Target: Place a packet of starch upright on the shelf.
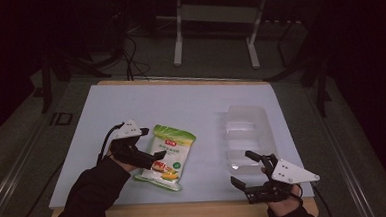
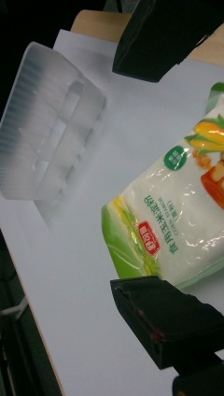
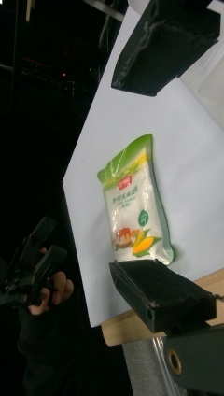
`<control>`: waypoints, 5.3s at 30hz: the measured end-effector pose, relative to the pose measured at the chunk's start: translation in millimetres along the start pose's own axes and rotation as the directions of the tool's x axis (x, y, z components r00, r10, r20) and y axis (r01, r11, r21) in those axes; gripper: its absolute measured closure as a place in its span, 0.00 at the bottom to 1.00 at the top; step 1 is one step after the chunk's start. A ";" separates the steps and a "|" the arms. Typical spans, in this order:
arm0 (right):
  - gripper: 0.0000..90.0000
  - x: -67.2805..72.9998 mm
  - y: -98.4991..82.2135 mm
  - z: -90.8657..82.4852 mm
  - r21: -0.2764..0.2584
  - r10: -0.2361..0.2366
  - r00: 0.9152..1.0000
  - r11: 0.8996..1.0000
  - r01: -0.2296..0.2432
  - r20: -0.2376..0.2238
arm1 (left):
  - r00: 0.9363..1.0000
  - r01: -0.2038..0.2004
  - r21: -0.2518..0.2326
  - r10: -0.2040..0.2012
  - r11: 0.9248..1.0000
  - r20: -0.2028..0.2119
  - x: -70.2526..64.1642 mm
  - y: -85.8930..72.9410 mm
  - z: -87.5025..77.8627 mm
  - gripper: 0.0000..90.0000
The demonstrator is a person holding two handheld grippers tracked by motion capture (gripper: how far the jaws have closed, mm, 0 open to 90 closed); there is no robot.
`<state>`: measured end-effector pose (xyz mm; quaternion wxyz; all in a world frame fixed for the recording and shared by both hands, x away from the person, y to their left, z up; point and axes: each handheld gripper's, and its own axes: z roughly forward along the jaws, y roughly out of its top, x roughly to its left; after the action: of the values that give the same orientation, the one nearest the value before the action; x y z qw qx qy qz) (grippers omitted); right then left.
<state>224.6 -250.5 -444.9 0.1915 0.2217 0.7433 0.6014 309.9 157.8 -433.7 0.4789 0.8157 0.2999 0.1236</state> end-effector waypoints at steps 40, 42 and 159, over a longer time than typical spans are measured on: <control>0.12 -1.1 -4.8 2.8 0.023 -0.005 1.000 1.000 0.005 -0.005 | 0.948 0.307 0.197 -0.280 0.931 -0.150 77.6 -36.2 89.9 0.16; 0.13 -1.5 -5.1 3.0 0.022 -0.004 1.000 1.000 0.005 -0.008 | 0.951 0.299 0.216 -0.272 0.930 -0.146 77.9 -39.4 92.9 0.20; 0.42 -19.0 45.5 67.4 -0.018 0.124 0.990 0.992 -0.125 -0.067 | 0.992 0.028 -0.324 0.014 0.946 0.127 -71.1 80.4 0.9 0.97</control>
<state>282.0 -198.5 -413.7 0.1313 0.2456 0.7272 0.6274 284.0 84.9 -359.2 0.6255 0.7307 0.2471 0.1174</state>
